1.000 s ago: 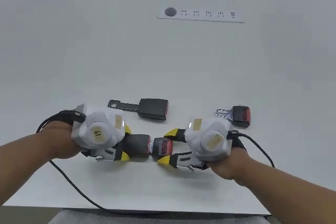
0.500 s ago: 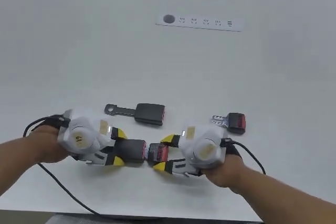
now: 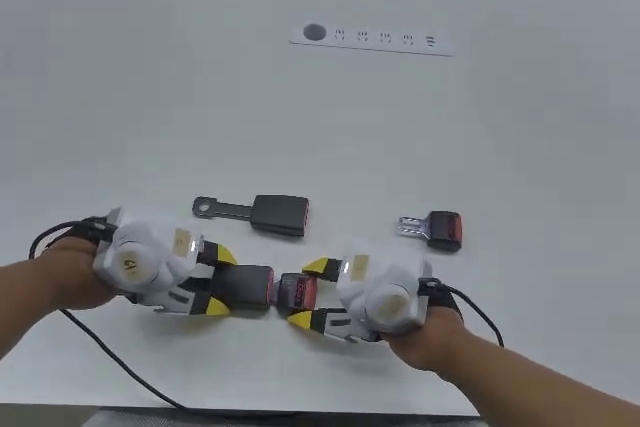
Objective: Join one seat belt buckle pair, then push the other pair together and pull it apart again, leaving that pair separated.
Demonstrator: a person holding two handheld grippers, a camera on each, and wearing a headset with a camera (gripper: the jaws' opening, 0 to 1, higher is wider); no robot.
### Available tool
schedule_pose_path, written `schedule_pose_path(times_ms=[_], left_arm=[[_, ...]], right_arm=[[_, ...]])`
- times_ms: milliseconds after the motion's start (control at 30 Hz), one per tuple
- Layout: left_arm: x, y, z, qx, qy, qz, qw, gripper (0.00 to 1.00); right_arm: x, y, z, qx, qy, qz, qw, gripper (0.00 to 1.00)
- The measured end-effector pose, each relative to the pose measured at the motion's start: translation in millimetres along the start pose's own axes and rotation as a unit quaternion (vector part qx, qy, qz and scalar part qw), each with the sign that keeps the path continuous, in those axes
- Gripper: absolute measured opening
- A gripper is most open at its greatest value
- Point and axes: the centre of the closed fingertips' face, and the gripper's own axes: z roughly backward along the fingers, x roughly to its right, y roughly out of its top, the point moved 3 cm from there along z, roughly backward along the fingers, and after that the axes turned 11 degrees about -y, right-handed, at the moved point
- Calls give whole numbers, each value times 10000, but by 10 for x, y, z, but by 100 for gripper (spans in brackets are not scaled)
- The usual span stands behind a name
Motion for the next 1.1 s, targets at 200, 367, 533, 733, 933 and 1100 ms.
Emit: schedule_pose_path(times_ms=[200,367,533,733,933,1100], left_arm=[[9,37,4,72,-29,64,9999,32],[25,71,13,117,-26,82,9999,32],[19,57,14,124,-23,83,9999,32],[32,81,11,94,-55,80,9999,32],[28,59,8,107,-79,102,9999,32],[20,36,7,113,-111,153,9998,32]], right_arm=[[-1,-9,10,50,27,-181,9998,33],[-29,-12,21,131,-56,-150,9998,33],[-32,-11,21,178,-133,-7,9998,33],[-18,-24,24,184,-67,-270,9994,33],[-36,-34,32,233,-105,-300,9992,33],[-55,-24,34,272,-245,50,9993,33]])
